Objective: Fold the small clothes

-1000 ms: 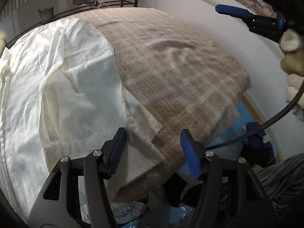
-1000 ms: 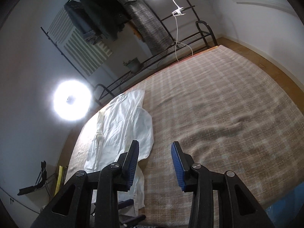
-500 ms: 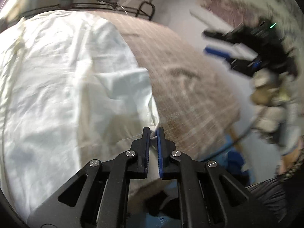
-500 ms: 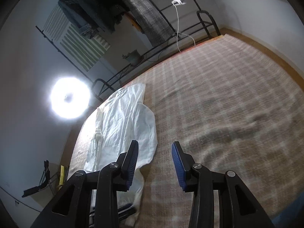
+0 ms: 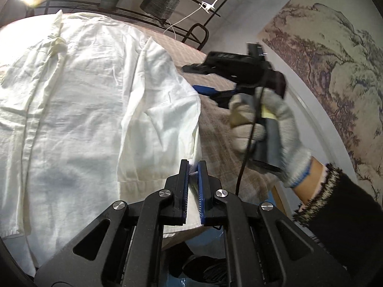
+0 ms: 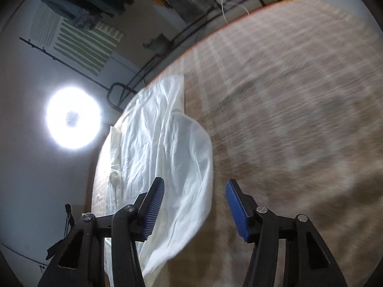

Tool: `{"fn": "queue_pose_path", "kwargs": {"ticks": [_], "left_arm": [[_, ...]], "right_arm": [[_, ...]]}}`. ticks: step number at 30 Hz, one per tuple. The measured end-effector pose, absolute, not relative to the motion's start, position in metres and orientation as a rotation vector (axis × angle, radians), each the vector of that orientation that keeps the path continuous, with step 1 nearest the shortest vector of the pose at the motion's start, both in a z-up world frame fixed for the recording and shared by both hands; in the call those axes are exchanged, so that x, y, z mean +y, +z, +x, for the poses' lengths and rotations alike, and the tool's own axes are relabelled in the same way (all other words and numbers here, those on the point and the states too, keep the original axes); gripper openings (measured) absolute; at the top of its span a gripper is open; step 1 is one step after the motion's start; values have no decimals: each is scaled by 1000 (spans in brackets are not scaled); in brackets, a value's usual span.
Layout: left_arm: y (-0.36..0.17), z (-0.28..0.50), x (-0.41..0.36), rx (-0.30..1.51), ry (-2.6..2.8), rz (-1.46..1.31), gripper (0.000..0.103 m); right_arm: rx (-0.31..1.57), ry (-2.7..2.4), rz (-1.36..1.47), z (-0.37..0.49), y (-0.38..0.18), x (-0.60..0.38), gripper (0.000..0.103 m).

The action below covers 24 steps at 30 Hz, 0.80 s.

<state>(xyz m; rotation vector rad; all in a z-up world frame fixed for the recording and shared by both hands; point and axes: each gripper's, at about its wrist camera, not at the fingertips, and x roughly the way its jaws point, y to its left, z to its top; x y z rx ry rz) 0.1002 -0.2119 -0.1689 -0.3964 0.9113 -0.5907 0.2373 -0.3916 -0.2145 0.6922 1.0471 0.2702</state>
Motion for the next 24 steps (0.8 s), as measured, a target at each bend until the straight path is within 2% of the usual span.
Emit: {"fn": "queue_pose_path", "kwargs": {"ticks": [1, 2, 3, 5, 6, 12, 24], "left_arm": [[-170, 102, -210, 912, -589, -402, 5], [-171, 102, -207, 914, -588, -413, 5], [-172, 101, -205, 917, -587, -422, 5], [-175, 101, -197, 922, -586, -445, 5], [-177, 101, -192, 924, -582, -462, 5], [-185, 98, -169, 928, -558, -502, 5], [-202, 82, -130, 949, -499, -575, 5]], "right_arm": [[1059, 271, 693, 241, -218, -387, 46], [1078, 266, 687, 247, -223, -381, 30], [1098, 251, 674, 252, -225, -376, 18], [1115, 202, 614, 258, -225, -365, 5], [1116, 195, 584, 261, -222, -359, 2], [1044, 217, 393, 269, -183, -312, 0], [1009, 371, 123, 278, -164, -195, 0]]}}
